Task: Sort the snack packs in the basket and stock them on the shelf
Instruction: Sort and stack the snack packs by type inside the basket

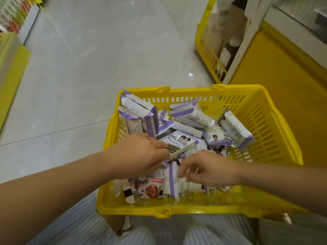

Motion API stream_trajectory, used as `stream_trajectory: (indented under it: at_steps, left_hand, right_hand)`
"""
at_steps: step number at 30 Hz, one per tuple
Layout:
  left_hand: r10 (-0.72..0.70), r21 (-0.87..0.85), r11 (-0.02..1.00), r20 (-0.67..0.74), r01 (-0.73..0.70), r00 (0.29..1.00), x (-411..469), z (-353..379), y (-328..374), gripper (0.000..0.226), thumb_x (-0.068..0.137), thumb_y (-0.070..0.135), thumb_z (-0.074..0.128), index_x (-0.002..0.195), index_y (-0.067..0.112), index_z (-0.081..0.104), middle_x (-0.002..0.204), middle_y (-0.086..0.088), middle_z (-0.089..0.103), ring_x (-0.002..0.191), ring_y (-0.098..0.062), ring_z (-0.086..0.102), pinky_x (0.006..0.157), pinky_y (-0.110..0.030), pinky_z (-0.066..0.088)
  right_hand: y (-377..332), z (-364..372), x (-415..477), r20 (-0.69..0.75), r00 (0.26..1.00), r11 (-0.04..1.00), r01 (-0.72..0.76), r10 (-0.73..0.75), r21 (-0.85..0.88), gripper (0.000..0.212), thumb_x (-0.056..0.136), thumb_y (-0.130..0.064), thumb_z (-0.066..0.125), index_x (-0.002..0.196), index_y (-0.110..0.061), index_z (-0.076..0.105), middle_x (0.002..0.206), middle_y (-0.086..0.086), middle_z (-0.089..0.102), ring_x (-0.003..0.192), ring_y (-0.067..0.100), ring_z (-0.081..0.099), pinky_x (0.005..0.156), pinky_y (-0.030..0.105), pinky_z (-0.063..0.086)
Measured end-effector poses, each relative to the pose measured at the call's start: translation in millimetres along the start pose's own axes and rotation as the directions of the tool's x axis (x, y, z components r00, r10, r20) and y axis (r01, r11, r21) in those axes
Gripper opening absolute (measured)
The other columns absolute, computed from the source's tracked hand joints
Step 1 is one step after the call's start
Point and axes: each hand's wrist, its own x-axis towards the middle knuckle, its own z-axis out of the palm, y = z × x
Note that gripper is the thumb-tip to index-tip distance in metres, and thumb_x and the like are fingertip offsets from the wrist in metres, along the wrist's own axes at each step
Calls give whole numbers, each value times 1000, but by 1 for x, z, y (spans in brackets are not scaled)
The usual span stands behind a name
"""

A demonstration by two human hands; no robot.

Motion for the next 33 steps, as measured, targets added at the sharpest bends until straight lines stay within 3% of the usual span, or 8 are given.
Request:
stream_trajectory:
  at_steps: [2,4,8,12,16,22,28,33]
  left_hand:
    - [69,5,998,-17,-69,997,22,10,6,16,86,27,68,102,24,68,92,6,66,78,-15,64,71,-27,49]
    - [110,23,994,0,-110,994,47,27,13,25,89,25,61,115,22,63,109,2,64,96,-19,62,86,-34,47]
    - [14,145,989,175,-40,984,79,65,20,43,98,27,45,140,23,42,149,-8,35,138,-30,30,115,-50,17]
    - [-28,184,983,253,-20,967,78,88,10,47,101,40,35,146,28,34,161,-9,13,148,-30,7,113,-54,-11]
    - [26,236,969,217,-79,976,70,92,6,41,91,45,56,128,28,60,148,-7,45,138,-33,39,111,-56,15]
    - [6,202,978,230,-54,973,70,92,6,42,93,43,54,132,27,57,149,-6,43,140,-35,34,111,-56,10]
    - [1,185,982,221,-43,975,70,92,8,43,98,41,46,138,25,51,154,-7,35,144,-35,24,111,-56,1]
    - [-8,161,986,242,-32,970,69,97,7,45,102,41,34,144,25,41,159,-7,21,148,-34,7,109,-53,-16]
  right_hand:
    - [32,-19,-13,-7,993,989,-114,114,-90,20,88,-17,60,78,-34,64,78,-20,66,73,-8,61,62,7,44]
    - [73,-28,-19,12,954,918,-285,300,-276,8,89,-21,60,91,-25,67,92,-8,68,77,-2,60,67,14,46]
    - [128,-16,-12,64,814,775,-521,577,-359,71,86,-27,68,146,-17,31,145,9,41,126,26,47,101,36,44]
    - [154,0,4,-19,865,843,-494,502,-212,89,80,-33,73,149,-16,20,149,9,36,131,27,41,104,36,40]
    - [168,10,14,-142,864,875,-476,483,85,64,84,-30,69,140,-17,41,139,4,52,118,19,53,92,25,43]
    - [176,30,26,-261,832,862,-507,490,5,73,84,-36,66,146,-21,31,129,12,52,113,28,53,85,28,42]
    - [175,20,22,-58,795,788,-585,604,190,70,82,-31,72,141,-17,36,130,6,58,114,24,57,95,34,49]
    - [170,24,21,-129,740,751,-647,660,135,49,83,-33,71,125,-14,54,123,7,62,107,23,60,91,34,52]
